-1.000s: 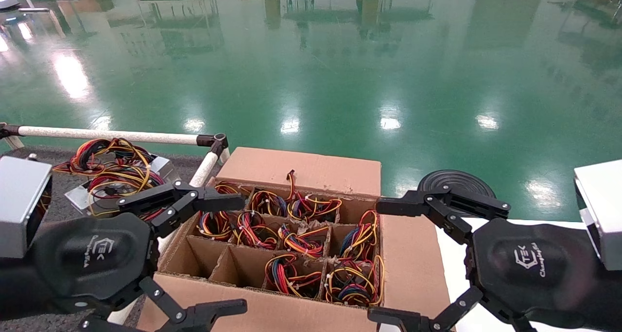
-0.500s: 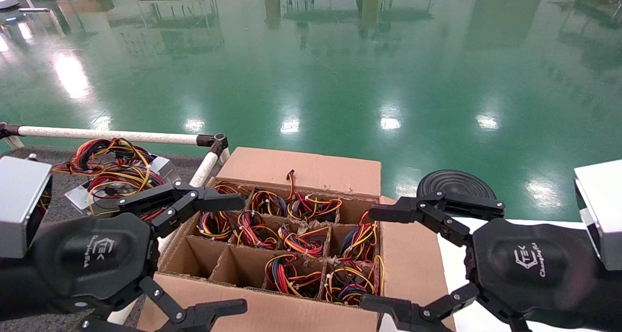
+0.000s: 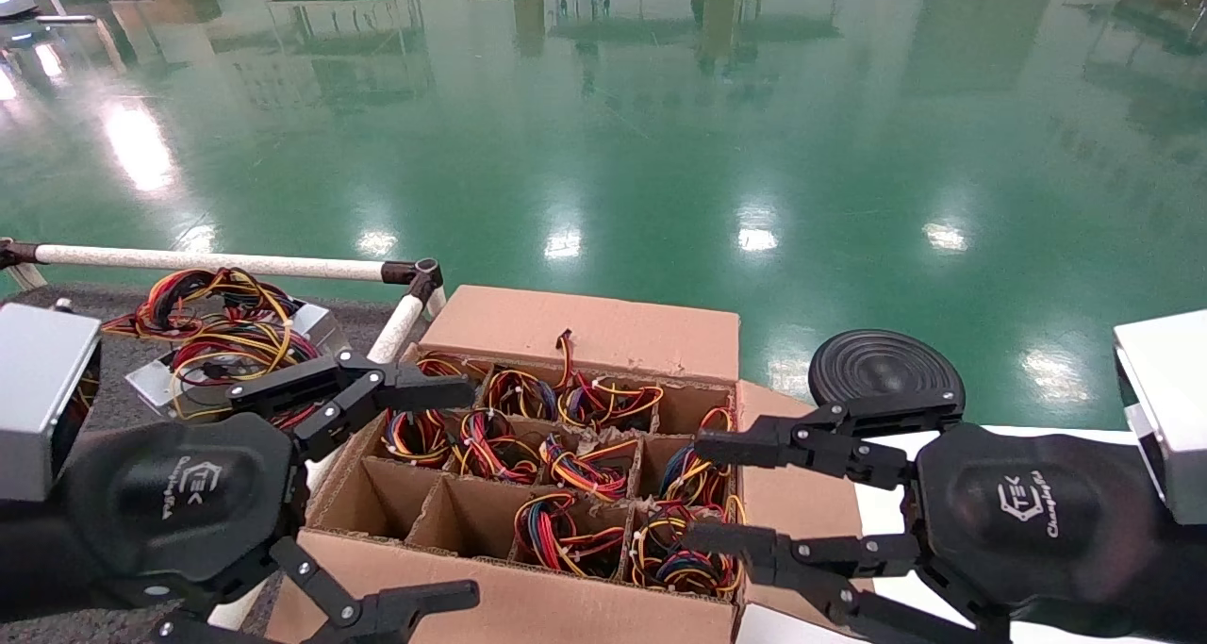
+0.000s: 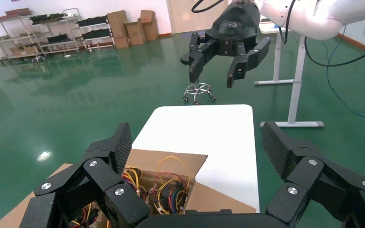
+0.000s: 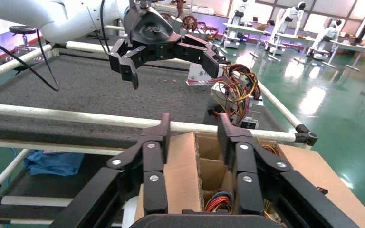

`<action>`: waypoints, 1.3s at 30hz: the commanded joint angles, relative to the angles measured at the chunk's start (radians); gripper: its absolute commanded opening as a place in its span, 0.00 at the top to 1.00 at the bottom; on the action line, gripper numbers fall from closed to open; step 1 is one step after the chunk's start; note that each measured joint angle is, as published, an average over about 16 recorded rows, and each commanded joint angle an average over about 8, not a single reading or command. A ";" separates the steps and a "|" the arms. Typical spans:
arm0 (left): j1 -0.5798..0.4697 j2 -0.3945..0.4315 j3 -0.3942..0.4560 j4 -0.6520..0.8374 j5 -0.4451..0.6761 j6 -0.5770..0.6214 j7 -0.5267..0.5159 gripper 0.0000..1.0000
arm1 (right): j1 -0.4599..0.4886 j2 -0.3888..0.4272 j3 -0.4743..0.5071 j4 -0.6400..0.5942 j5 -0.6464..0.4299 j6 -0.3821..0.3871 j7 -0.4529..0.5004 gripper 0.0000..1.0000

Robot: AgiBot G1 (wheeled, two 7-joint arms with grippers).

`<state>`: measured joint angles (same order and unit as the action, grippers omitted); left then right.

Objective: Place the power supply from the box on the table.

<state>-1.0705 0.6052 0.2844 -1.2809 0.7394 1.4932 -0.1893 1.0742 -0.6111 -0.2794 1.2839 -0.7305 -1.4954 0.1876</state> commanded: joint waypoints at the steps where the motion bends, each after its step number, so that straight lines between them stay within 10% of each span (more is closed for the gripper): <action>1: 0.000 0.000 -0.001 0.000 -0.001 0.000 0.000 0.00 | 0.000 0.000 0.000 0.000 0.000 0.000 0.000 1.00; 39: -0.162 0.037 0.289 0.133 0.314 -0.102 -0.050 0.00 | 0.000 0.000 0.000 0.000 0.000 0.000 0.000 1.00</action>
<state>-1.2311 0.6418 0.5727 -1.1491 1.0492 1.3906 -0.2361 1.0742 -0.6111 -0.2794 1.2839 -0.7305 -1.4954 0.1876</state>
